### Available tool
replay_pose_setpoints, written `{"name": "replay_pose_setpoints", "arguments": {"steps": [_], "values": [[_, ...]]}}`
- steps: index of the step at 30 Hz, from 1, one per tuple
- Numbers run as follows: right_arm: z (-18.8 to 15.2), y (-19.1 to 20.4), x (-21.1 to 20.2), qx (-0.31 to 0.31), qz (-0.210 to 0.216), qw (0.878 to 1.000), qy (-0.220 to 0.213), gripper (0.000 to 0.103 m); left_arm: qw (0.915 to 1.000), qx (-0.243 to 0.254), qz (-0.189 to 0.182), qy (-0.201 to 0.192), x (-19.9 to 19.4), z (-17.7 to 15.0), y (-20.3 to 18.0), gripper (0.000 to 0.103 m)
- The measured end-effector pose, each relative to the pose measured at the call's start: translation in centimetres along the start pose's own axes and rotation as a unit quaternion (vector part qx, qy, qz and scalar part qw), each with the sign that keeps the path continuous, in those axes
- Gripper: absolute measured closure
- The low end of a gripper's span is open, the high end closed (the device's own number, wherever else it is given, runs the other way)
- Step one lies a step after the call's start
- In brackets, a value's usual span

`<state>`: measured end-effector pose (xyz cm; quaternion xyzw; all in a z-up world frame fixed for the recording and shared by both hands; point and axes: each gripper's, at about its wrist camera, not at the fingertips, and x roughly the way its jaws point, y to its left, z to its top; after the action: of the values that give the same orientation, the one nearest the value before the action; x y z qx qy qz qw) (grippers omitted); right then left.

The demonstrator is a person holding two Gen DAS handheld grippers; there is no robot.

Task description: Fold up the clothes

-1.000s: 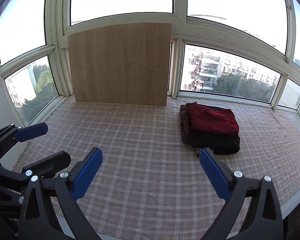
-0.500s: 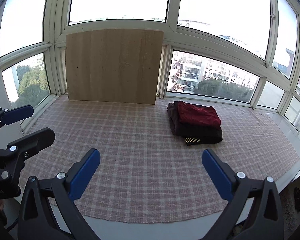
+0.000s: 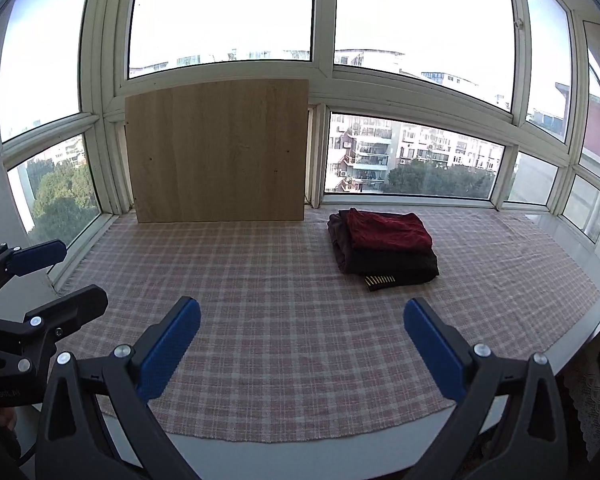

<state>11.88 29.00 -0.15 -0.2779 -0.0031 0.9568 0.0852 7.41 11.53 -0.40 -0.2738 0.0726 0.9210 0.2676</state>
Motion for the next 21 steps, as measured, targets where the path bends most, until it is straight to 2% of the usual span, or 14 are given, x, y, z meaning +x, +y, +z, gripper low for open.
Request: {"name": "replay_pose_setpoints", "arguments": {"steps": [6, 21], "values": [[-0.1, -0.2, 1.1, 0.017, 0.032, 0.999, 0.021, 0.0, 0.9999, 0.004, 0.009, 0.01, 0.5, -0.1, 0.0, 0.021], [-0.5, -0.6, 1.5, 0.017, 0.026, 0.999, 0.033, 0.0, 0.9996, 0.003, 0.015, 0.023, 1.0, -0.3, -0.4, 0.021]]}}
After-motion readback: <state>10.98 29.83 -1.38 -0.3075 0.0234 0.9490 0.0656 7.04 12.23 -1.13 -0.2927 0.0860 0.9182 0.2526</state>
